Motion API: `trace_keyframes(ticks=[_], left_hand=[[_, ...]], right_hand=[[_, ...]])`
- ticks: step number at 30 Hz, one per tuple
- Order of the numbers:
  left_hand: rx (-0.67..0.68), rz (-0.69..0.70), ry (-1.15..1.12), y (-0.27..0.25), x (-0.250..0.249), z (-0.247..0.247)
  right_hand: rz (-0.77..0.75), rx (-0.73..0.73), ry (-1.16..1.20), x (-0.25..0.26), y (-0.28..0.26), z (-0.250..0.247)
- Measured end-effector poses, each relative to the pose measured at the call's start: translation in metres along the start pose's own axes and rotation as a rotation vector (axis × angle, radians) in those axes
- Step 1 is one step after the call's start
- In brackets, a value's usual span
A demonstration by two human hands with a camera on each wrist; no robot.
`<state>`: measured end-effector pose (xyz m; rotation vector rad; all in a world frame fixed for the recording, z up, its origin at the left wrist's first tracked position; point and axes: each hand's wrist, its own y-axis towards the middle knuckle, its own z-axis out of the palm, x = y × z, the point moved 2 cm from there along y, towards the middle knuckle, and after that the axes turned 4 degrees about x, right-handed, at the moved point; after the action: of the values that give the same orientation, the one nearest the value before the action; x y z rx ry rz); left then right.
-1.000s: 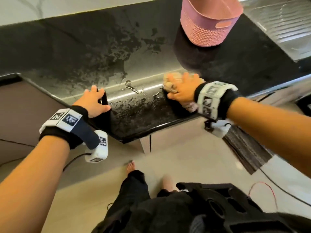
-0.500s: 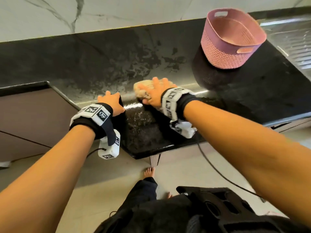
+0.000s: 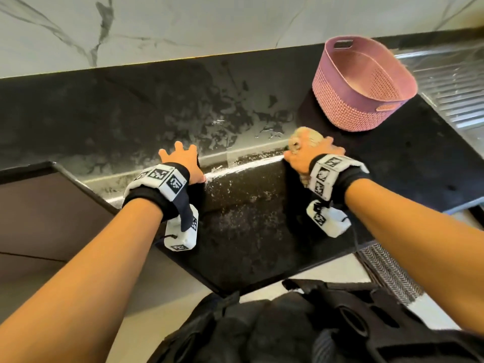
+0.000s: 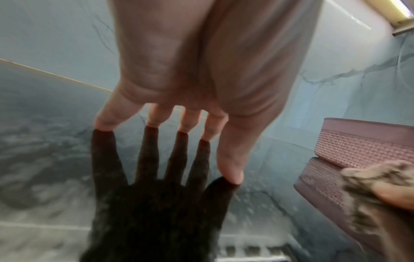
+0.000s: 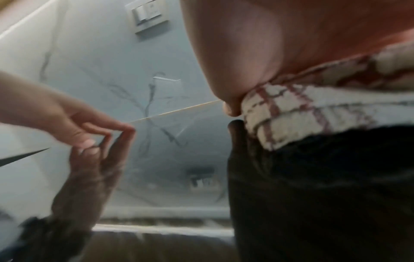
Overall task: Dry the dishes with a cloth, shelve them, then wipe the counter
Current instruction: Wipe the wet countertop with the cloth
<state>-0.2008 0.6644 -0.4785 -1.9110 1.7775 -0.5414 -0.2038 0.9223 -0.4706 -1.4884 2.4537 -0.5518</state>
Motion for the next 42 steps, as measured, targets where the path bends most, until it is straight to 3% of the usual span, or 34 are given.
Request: trace_keyframes(ticks=[3, 6, 15, 17, 18, 22, 25, 29, 31, 34, 36, 38, 42], left_hand=[[-0.003, 0.041, -0.001, 0.008, 0.007, -0.005], [-0.011, 0.065, 0.013, 0.015, 0.013, -0.006], [0.016, 0.102, 0.065, 0.022, 0.001, -0.025], [0.025, 0.101, 0.063, 0.024, -0.002, -0.030], [0.024, 0.101, 0.061, 0.027, -0.002, -0.031], [0.025, 0.085, 0.003, 0.037, 0.006, -0.023], [0.032, 0.059, -0.051, 0.043, 0.007, -0.021], [0.029, 0.023, -0.104, 0.047, 0.004, -0.024], [0.017, -0.005, -0.135, 0.047, 0.004, -0.026], [-0.018, -0.048, -0.168, 0.052, 0.012, -0.028], [-0.036, -0.079, -0.232, 0.058, 0.018, -0.027], [-0.027, -0.103, -0.247, 0.062, 0.020, -0.028], [-0.008, -0.118, -0.243, 0.069, 0.013, -0.036]], right_hand=[[-0.316, -0.042, -0.078, 0.066, -0.012, 0.009], [-0.644, 0.079, -0.317, 0.113, -0.023, 0.037], [-1.013, 0.059, -0.567, 0.114, -0.013, 0.036], [-1.004, 0.033, -0.522, 0.118, -0.004, 0.030], [-0.926, -0.005, -0.458, 0.119, 0.009, 0.024], [-0.446, -0.136, -0.102, 0.083, 0.069, -0.016], [-0.275, -0.035, -0.093, 0.054, 0.096, -0.025], [-0.086, 0.056, 0.061, 0.080, 0.090, -0.025], [-0.142, 0.033, 0.078, 0.113, 0.081, -0.030], [-0.652, -0.101, -0.134, 0.165, 0.040, -0.017], [-0.954, -0.022, -0.367, 0.185, 0.019, 0.004], [-0.980, 0.041, -0.413, 0.191, 0.034, 0.007], [-0.721, -0.151, -0.130, 0.170, 0.102, -0.037]])
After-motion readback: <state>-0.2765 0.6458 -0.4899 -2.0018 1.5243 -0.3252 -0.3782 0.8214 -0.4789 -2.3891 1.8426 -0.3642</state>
